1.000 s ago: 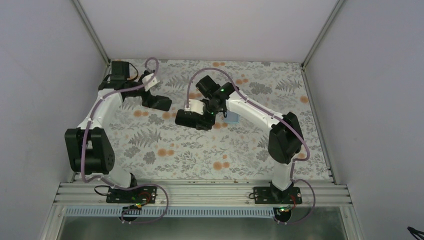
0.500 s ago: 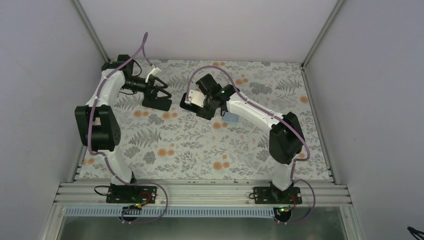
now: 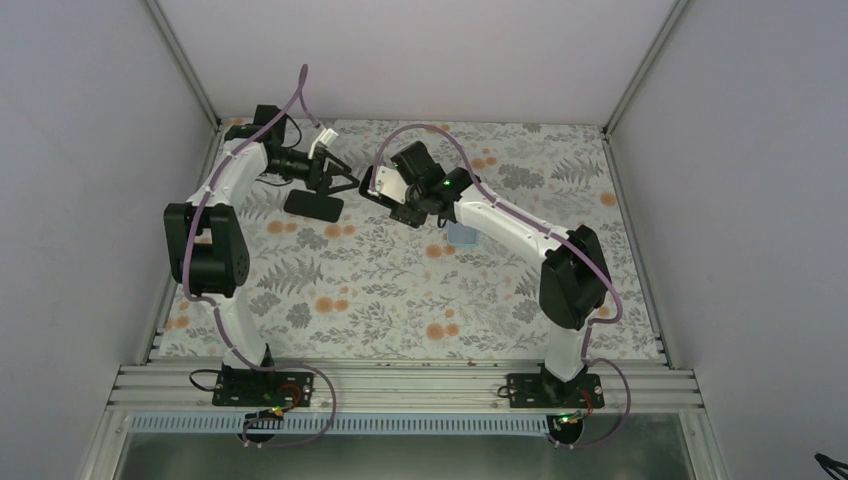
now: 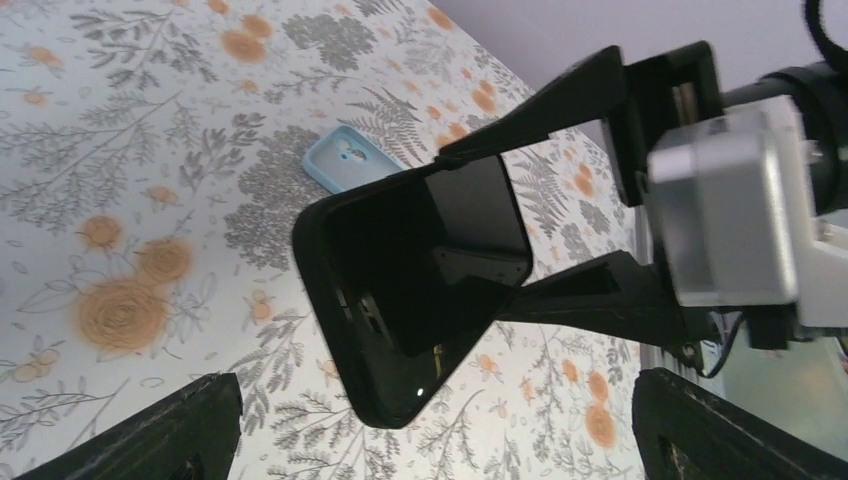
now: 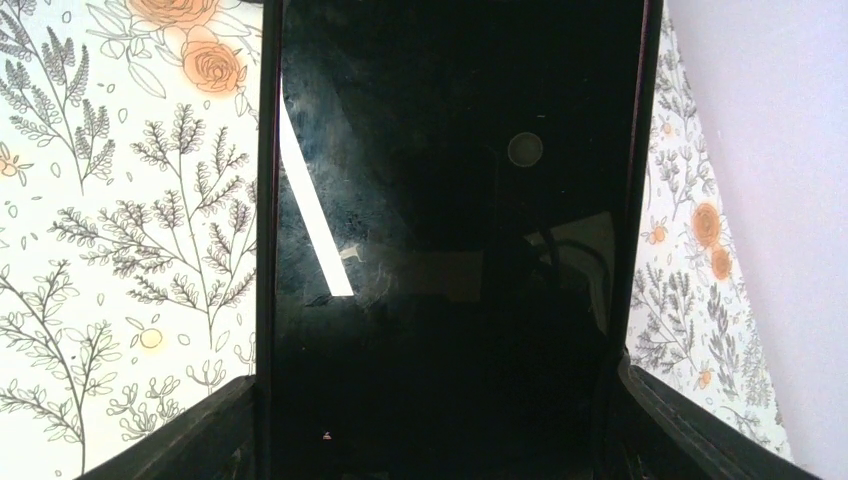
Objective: Take the phone out of the phone case
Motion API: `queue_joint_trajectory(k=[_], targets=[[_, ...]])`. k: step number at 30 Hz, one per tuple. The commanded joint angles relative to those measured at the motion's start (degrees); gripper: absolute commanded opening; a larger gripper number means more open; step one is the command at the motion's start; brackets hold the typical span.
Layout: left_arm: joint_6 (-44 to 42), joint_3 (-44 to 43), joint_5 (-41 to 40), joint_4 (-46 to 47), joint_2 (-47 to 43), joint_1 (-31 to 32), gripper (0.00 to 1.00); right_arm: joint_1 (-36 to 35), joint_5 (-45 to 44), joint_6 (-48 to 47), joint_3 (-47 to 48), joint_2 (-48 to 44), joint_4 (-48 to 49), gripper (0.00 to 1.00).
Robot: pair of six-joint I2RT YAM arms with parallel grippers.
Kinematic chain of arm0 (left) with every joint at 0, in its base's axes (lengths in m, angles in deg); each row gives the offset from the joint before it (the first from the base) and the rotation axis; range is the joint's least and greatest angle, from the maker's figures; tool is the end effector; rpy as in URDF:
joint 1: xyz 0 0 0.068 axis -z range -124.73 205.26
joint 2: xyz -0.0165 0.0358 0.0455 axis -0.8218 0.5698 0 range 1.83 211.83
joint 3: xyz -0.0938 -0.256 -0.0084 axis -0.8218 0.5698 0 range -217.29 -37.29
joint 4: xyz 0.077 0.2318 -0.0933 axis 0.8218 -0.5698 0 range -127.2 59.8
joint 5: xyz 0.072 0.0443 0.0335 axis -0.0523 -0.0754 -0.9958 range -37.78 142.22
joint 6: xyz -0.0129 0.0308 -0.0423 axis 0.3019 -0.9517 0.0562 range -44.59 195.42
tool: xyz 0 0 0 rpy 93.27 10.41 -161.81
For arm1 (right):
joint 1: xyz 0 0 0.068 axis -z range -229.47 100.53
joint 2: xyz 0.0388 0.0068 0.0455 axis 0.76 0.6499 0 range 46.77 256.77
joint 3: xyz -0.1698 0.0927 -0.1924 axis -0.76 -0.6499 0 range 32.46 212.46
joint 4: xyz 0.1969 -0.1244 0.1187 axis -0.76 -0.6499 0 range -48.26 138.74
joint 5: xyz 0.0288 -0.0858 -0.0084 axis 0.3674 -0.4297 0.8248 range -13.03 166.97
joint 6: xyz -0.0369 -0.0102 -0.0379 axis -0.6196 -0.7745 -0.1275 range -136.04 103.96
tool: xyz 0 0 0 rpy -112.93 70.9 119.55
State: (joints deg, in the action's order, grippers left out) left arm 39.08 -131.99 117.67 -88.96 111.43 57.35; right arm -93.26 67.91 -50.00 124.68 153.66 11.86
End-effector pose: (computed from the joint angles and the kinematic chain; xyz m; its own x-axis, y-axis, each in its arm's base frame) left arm 0.3843 -0.0463 0.2718 -0.6122 0.2685 -0.7437 0.7863 0.3064 -0.5366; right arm 0.3047 0.2845 0.2768 -0.1267 -0.8855 -0.4470 -0.8240 0.3448 -0.4496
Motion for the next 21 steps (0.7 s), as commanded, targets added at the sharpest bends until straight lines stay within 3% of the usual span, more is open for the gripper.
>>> queue_joint_trajectory(k=[1,11,21], targets=[[7.06,-0.40,-0.90,7.82,2.10,0.03,0.96,-0.18,-1.62,1.27,2.66,-3.06,4.50,0.30],[9.26,-2.34,0.99,8.90,5.12,1.84,0.90,-1.35,-2.29,0.89,4.73,-2.96,5.40,0.29],[8.59,-6.08,4.06,5.76,6.91,4.63,0.72,-2.09,-3.25,-0.07,5.00,-2.12,7.72,0.29]])
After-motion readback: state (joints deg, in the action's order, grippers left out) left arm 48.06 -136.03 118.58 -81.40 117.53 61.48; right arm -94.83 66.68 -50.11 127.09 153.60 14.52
